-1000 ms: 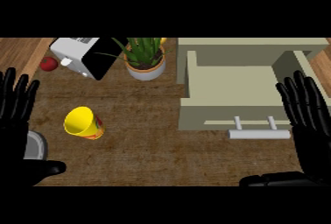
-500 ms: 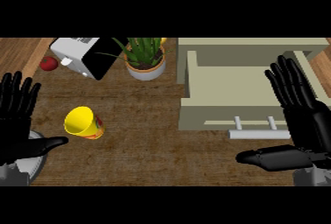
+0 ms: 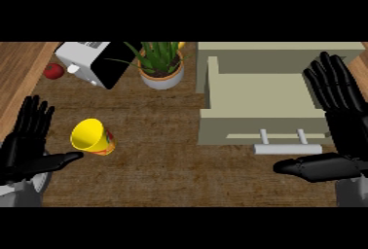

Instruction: Pick up the cup, place it into the drawer and close the drawer

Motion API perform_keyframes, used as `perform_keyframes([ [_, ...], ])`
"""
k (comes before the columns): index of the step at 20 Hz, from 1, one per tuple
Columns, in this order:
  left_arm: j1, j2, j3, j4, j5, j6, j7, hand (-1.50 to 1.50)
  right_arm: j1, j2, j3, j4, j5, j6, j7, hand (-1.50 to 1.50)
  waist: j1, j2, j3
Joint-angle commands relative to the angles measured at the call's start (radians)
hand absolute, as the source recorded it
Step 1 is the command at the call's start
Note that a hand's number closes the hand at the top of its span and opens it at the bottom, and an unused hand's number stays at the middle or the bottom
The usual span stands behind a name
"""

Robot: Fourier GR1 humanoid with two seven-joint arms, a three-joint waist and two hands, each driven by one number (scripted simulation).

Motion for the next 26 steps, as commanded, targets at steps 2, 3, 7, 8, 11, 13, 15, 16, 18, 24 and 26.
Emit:
perform_keyframes([
  [2,-0.063,0.04,0.04,0.277,-0.041,-0.029,-0.166,-1.5,-0.006,0.001,-0.005,0.022,0.018,0.01,-0.026,-1.5,-0.003,0.001,0.0],
  [3,-0.061,0.026,0.027,0.348,-0.073,-0.036,-0.237,-1.5,-0.037,0.043,0.051,0.02,0.07,-0.044,0.009,-1.5,-0.003,0.002,-0.001],
  [7,-0.095,0.083,0.057,0.491,-0.067,-0.075,-0.305,-1.5,-0.112,-0.015,-0.047,0.089,-0.006,0.0,0.022,-1.5,-0.001,0.001,-0.001],
  [8,-0.135,0.044,0.036,0.581,-0.101,-0.04,-0.362,-1.5,-0.039,0.012,0.011,0.08,0.05,0.008,-0.047,-1.5,-0.005,0.002,-0.001],
  [11,-0.124,0.1,0.064,0.64,-0.09,-0.066,-0.396,-1.5,-0.013,0.013,0.006,-0.062,0.019,-0.011,0.071,-1.5,-0.005,0.0,-0.001],
  [13,-0.195,0.101,0.067,0.837,-0.123,-0.082,-0.526,-1.5,-0.105,0.002,-0.019,0.056,0.016,-0.008,0.038,-1.5,-0.008,0.004,-0.002],
  [15,-0.23,0.107,0.058,0.878,-0.141,-0.045,-0.547,-1.5,-0.071,0.048,0.041,0.013,0.081,-0.05,0.039,-1.5,-0.005,0.001,-0.001],
  [16,-0.277,0.11,0.063,0.954,-0.148,-0.032,-0.565,-1.5,-0.09,-0.016,-0.039,0.073,0.012,0.021,0.003,-1.5,-0.008,0.002,-0.001],
  [18,-0.265,0.129,0.067,1.017,-0.149,-0.072,-0.645,-1.5,-0.063,0.034,0.018,-0.052,0.046,-0.045,0.094,-1.5,-0.009,0.002,-0.001],
  [24,-0.319,0.113,0.081,1.191,-0.176,-0.049,-0.819,-1.5,-0.071,-0.024,-0.052,0.045,-0.013,0.039,0.018,-1.5,-0.019,0.007,-0.003],
  [26,-0.374,0.174,0.097,1.227,-0.165,-0.083,-0.784,-1.5,-0.102,-0.025,-0.062,0.086,-0.024,0.041,0.014,-1.5,-0.018,0.007,-0.003],
])
